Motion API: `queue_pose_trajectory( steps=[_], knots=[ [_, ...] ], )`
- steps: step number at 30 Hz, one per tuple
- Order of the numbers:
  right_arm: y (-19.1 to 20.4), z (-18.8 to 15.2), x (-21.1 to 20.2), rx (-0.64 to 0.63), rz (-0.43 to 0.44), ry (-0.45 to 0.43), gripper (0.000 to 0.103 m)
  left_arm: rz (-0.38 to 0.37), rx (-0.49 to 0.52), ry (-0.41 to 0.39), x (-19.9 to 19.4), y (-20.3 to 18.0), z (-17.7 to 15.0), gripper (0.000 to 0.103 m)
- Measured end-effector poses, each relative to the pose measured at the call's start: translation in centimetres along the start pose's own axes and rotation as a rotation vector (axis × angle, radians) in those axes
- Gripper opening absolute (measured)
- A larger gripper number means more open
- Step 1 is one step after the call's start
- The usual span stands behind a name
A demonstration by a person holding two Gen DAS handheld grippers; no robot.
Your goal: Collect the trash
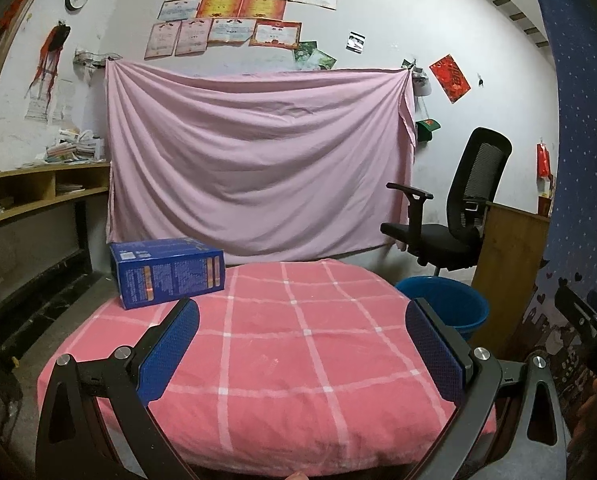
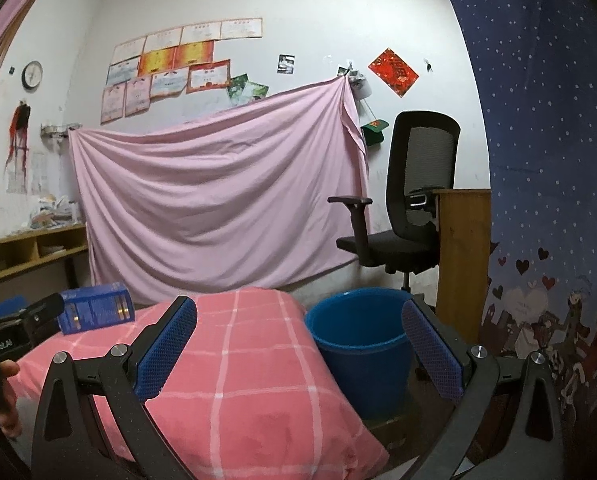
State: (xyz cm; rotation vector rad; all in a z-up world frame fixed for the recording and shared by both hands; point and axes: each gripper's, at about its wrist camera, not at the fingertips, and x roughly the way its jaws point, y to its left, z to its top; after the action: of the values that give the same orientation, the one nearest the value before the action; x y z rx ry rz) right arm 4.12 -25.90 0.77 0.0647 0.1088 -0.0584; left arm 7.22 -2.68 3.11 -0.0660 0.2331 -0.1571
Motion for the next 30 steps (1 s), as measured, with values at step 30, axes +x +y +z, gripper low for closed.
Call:
queue_pose_trajectory(
  steps=[30],
  knots=[
    [2.3,-4.2,0.1,-0.044,0.020,0.045,0.103,0.085,0.041,0.016,0.1,1.4,-4.3,0.101]
  ],
)
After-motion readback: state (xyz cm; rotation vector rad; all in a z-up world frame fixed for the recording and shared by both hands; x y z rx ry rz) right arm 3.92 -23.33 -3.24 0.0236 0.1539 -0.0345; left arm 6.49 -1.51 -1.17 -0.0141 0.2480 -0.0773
